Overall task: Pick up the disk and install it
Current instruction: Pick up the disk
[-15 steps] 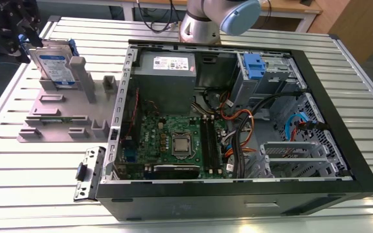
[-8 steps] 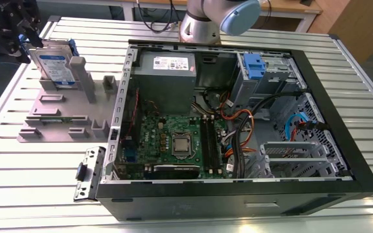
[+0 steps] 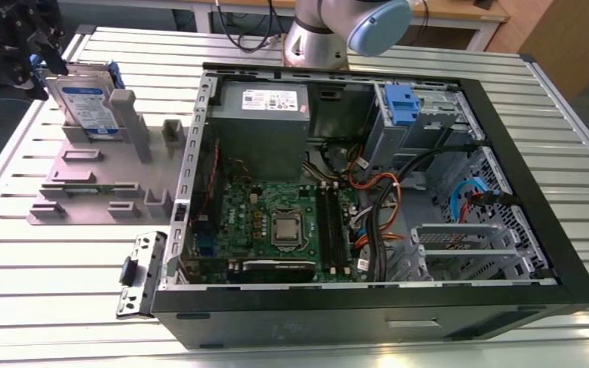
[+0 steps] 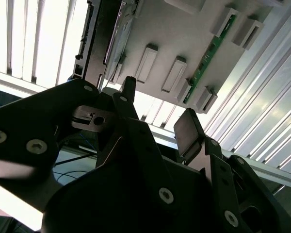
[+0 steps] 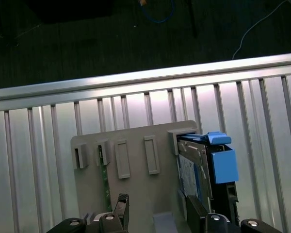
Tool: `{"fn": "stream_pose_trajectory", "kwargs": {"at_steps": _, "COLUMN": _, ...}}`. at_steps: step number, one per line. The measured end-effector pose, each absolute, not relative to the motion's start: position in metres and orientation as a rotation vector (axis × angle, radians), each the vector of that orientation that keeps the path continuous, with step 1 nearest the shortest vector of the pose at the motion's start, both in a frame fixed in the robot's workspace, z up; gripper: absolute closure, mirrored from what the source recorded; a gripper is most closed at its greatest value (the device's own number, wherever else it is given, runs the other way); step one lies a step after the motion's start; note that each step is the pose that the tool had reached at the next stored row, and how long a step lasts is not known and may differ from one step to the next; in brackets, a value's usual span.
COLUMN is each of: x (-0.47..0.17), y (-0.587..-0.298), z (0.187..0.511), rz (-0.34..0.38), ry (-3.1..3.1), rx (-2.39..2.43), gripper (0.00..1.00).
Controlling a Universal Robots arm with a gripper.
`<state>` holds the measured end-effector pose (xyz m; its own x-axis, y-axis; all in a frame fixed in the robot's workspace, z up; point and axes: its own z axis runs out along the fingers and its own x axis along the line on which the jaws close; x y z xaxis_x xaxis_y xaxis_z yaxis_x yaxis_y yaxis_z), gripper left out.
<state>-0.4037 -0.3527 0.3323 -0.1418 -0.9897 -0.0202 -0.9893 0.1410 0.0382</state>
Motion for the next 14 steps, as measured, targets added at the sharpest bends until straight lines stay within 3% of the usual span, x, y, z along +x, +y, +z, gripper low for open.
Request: {"fn": "stream_pose_trajectory", "kwargs": {"at_steps": 14, "x": -0.4069, "y": -0.3495, "z": 0.329, "rz": -0.066, "ry": -2.366, "rx": 2.051, "gripper": 0.42}}
